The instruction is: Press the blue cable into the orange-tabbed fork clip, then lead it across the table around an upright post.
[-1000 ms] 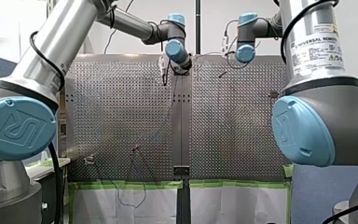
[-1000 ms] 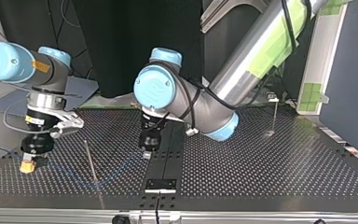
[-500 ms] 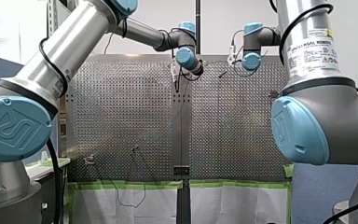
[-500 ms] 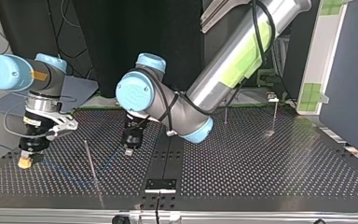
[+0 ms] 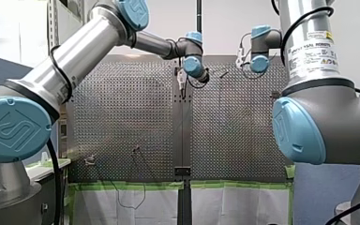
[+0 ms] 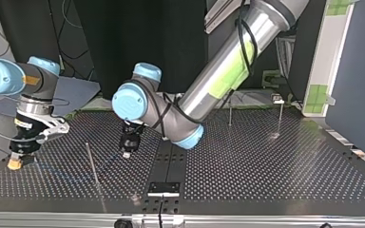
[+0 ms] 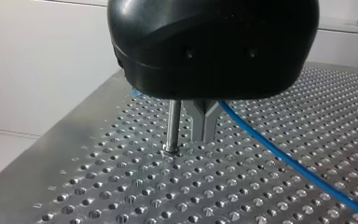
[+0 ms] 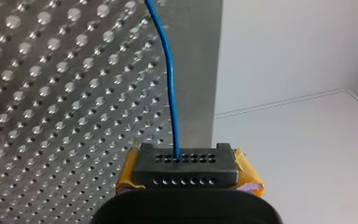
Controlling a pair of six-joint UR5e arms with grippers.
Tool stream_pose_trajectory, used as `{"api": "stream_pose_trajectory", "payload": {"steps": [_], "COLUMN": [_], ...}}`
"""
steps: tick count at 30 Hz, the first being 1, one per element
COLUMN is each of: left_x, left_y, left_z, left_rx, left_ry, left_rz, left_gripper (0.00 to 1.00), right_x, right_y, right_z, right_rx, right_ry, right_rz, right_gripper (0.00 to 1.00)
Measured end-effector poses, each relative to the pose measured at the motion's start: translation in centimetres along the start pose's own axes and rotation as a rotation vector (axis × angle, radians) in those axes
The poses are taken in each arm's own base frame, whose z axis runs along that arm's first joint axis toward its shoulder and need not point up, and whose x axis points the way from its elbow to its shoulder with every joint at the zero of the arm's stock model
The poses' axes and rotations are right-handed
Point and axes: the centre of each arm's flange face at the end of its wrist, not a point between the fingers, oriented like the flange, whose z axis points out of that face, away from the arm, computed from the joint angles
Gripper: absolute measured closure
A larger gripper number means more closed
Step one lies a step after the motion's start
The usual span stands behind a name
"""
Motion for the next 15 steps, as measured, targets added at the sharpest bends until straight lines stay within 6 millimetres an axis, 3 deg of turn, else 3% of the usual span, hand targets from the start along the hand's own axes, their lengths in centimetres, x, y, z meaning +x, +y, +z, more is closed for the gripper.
{"api": "stream_pose_trajectory", "payload": {"steps": [15], "left_x": [-4.3], "left_y": [-1.0], "left_z": [1.5], "left_rx": [0.027], "left_ry": [-0.103], "left_rz": [-0.032], "left_gripper": [1.0], "right_x": [-3.5], "right_y": [1.6], "right_z": [1.0], "right_rx": [-0.017], "right_ry": [-0.037], "right_rz": [-0.007], "right_gripper": [1.0]}}
